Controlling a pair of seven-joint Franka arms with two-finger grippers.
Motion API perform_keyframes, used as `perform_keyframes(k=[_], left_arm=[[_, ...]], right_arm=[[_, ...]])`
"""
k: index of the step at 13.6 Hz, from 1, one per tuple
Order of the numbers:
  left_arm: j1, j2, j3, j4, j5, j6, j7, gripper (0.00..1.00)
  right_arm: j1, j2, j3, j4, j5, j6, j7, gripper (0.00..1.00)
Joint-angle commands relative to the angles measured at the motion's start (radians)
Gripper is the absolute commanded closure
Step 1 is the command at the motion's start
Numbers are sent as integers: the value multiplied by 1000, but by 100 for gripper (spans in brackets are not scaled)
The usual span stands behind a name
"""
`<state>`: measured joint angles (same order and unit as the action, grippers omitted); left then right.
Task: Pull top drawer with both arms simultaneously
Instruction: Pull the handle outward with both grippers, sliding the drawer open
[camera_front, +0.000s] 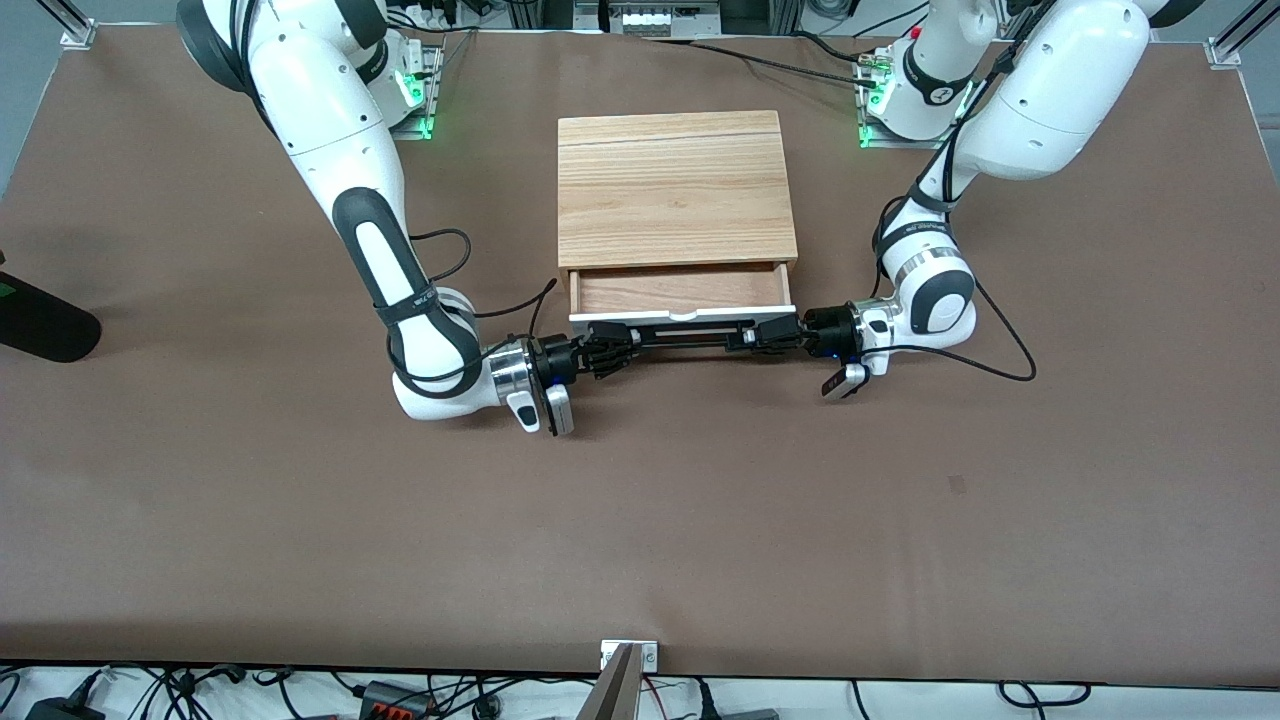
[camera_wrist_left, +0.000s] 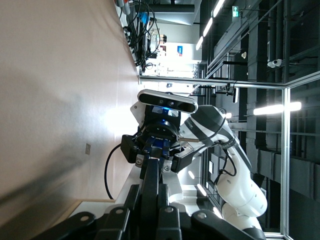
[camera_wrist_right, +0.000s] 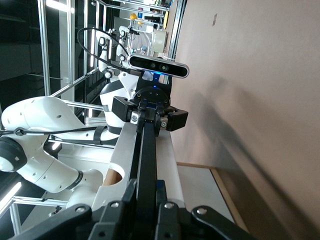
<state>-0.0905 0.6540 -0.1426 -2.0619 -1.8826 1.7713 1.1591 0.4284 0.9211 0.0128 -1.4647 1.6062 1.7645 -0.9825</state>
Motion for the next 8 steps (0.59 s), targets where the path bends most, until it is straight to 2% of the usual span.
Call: perform_keyframes(k=[1, 4, 5, 8], left_arm=[[-11, 53, 6, 60, -1, 92, 47, 84], [-6, 53, 5, 66, -1, 92, 39, 78], [-8, 53, 5, 66, 0, 92, 34, 61], [-9, 50, 5, 66, 0, 92, 4, 0]], right_arm=[[-3, 71, 7, 93, 31, 82, -41, 94], [-7, 87, 7, 126, 31, 85, -41, 94], [-5, 87, 7, 132, 29, 96, -42, 94], [-7, 87, 9, 141, 31, 109, -41, 94]])
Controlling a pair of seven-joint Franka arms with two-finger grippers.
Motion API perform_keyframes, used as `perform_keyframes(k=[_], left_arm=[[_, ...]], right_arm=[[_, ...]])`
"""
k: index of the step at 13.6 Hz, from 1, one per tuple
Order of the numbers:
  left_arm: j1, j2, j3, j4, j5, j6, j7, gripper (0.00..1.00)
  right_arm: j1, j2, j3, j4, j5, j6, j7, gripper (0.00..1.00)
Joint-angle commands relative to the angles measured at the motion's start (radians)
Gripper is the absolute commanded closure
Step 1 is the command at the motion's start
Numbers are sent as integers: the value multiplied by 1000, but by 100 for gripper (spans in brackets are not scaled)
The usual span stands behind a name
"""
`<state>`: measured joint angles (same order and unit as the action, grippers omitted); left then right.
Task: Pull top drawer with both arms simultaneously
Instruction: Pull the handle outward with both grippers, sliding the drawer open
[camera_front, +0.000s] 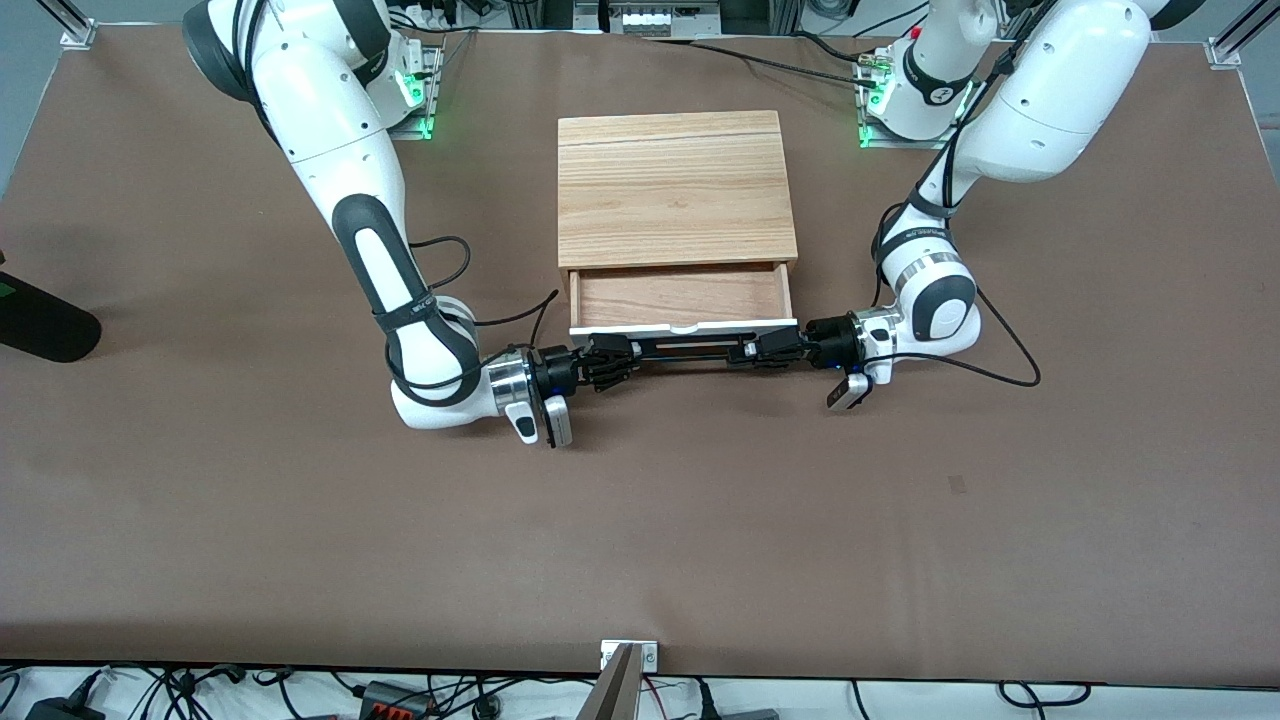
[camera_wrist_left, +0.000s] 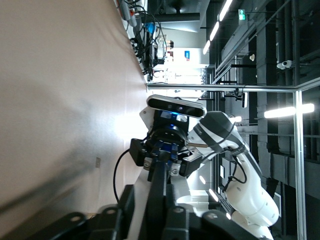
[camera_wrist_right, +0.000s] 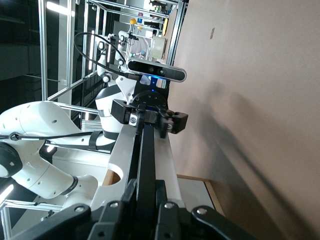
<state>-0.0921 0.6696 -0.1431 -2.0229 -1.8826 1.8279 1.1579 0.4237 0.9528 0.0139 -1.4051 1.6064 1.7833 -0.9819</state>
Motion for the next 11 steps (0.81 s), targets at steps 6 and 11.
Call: perform_keyframes(k=[6, 11], left_arm=[[8, 33, 5, 50, 2, 28, -55, 0], [18, 30, 8, 81, 11, 28, -96, 0]], right_arm=[[0, 43, 8, 87, 27, 114, 4, 0], [3, 8, -15, 124, -8, 114, 130, 0]])
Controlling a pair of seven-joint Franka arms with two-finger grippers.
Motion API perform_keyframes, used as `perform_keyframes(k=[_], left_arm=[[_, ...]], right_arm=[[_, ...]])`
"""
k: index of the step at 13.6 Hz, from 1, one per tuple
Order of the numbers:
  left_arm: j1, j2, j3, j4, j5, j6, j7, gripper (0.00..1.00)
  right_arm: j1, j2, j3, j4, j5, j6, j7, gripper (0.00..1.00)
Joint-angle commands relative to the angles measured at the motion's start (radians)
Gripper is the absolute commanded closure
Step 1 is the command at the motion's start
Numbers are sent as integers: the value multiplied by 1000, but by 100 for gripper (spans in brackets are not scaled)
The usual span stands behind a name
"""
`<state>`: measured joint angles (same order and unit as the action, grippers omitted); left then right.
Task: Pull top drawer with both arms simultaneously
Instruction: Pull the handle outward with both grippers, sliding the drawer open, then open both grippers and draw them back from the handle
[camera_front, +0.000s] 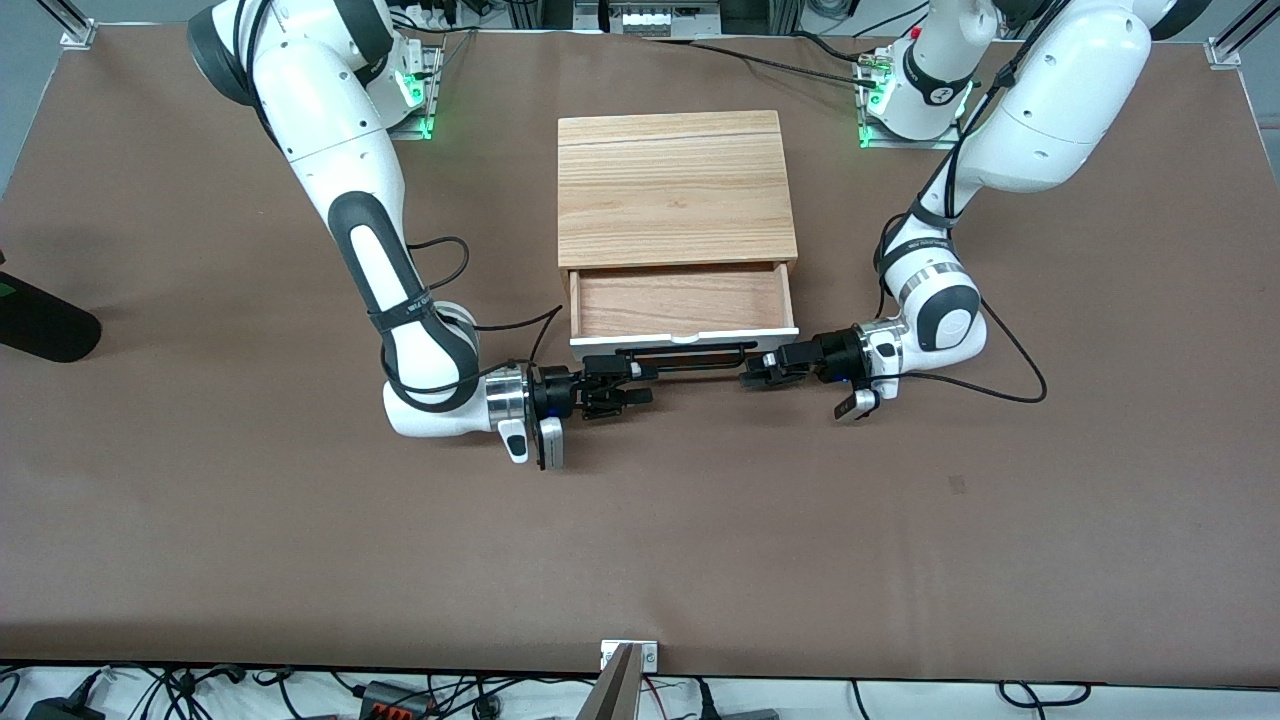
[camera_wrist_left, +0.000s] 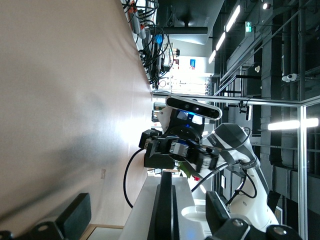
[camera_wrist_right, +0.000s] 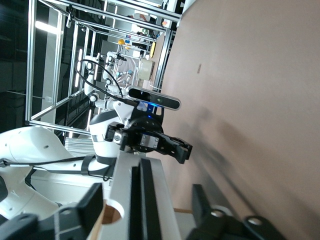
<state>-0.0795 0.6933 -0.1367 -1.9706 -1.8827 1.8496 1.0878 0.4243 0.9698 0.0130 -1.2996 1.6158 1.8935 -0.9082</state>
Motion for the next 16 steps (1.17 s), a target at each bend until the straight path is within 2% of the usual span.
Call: perform_keyframes(k=[1, 3, 5, 7, 9, 10, 11, 13, 16], left_arm=[[12, 6, 3, 48, 37, 7, -26, 0], [42, 6, 3, 88, 112, 8, -28, 0], [78, 2, 3, 110, 170, 7, -42, 0], [112, 0, 3, 169, 308, 7, -103, 0], [132, -2, 3, 231, 429, 7, -178, 0], [133, -12, 3, 252, 474, 7, -215, 0], [133, -24, 11, 263, 535, 8, -254, 0], [133, -51, 45, 324, 726, 10, -342, 0], [135, -121, 51, 380, 1003, 7, -517, 0]], right_arm=[[8, -31, -37, 20, -57, 4, 108, 0], [11, -87, -76, 37, -185, 1, 216, 0], [-1, -143, -88, 54, -342, -5, 322, 0], [-12, -227, -116, 51, -526, -13, 418, 0], [-13, -298, -155, 48, -742, -104, 514, 0], [-13, -328, -180, 48, -817, -155, 526, 0], [-15, -351, -211, 48, -864, -203, 529, 0], [-10, -387, -316, 51, -928, -339, 529, 0], [-10, -408, -445, 53, -949, -491, 532, 0]])
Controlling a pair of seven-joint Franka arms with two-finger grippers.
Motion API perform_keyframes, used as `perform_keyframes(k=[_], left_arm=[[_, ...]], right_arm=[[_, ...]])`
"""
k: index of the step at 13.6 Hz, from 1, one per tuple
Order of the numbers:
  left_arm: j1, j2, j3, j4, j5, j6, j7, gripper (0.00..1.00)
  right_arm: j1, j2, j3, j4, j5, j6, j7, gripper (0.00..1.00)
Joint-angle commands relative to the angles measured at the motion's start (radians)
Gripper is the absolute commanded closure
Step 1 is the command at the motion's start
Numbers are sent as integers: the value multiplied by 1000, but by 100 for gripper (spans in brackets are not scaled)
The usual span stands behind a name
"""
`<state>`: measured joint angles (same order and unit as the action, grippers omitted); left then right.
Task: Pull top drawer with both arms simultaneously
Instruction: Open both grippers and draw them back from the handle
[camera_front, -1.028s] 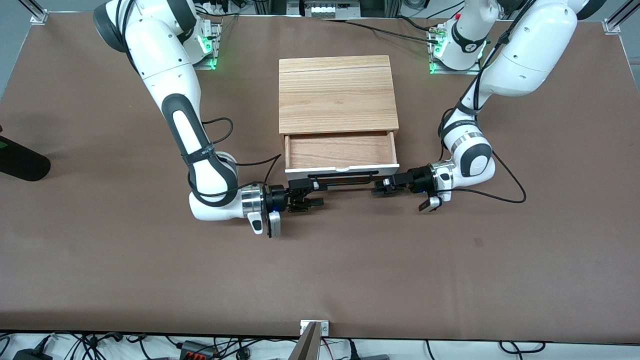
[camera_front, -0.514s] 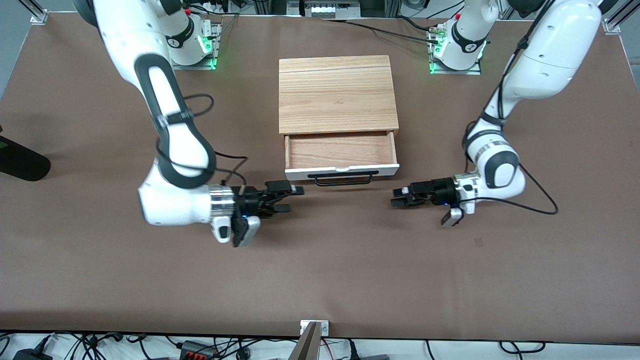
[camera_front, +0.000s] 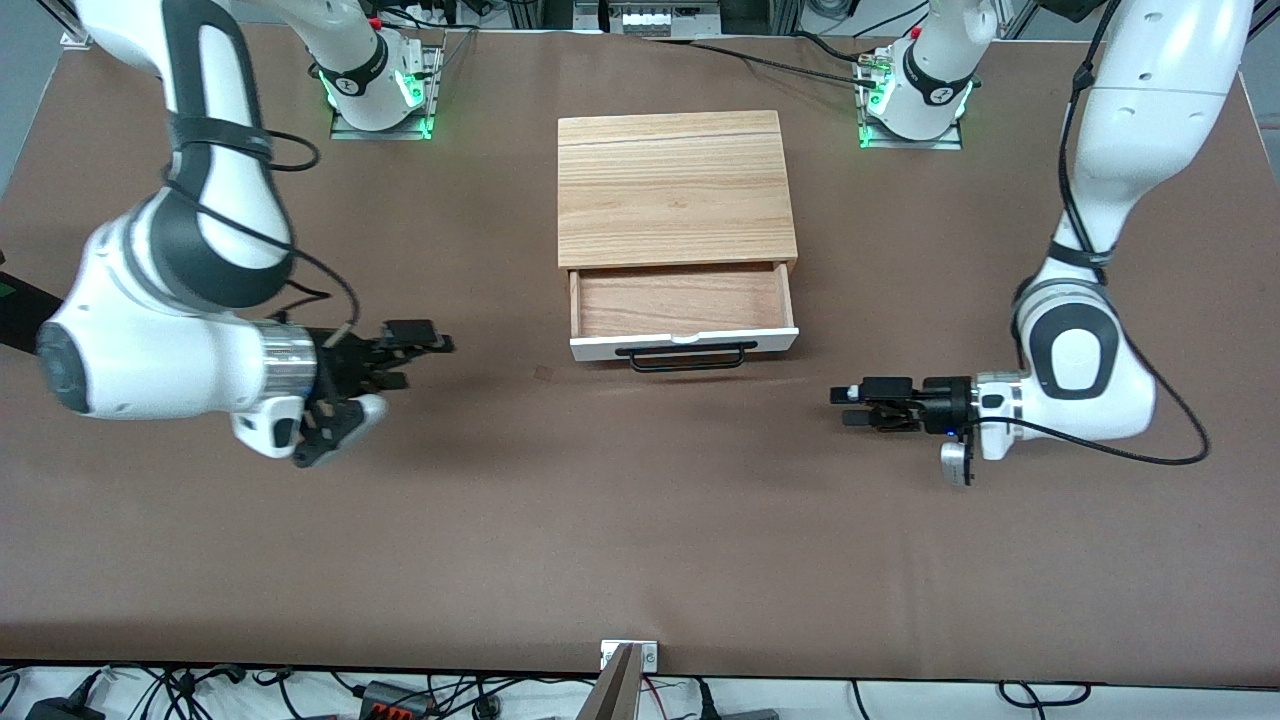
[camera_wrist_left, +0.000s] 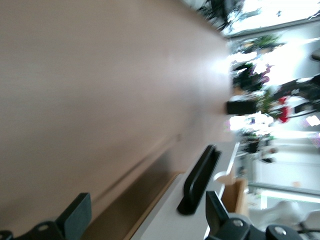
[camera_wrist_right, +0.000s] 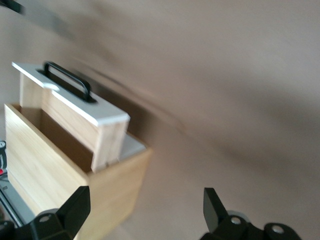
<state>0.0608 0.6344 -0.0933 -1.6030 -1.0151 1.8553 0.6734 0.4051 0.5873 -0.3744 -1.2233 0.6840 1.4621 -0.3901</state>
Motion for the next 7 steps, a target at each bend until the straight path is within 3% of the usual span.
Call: perform_keyframes(k=[1, 3, 5, 7], left_arm=[[-6, -93, 7, 12, 224, -4, -153, 0], [5, -145, 12, 15, 379, -40, -231, 0], [5, -188, 26, 37, 607, -50, -242, 0], [5, -244, 27, 54, 708, -132, -320, 0]], right_arm=[[12, -26, -92, -24, -15, -69, 32, 0], [20, -26, -107, -21, -18, -62, 199, 0], [24, -26, -104, -13, -20, -49, 330, 0], [18, -29, -89, -12, -49, 9, 381, 0]])
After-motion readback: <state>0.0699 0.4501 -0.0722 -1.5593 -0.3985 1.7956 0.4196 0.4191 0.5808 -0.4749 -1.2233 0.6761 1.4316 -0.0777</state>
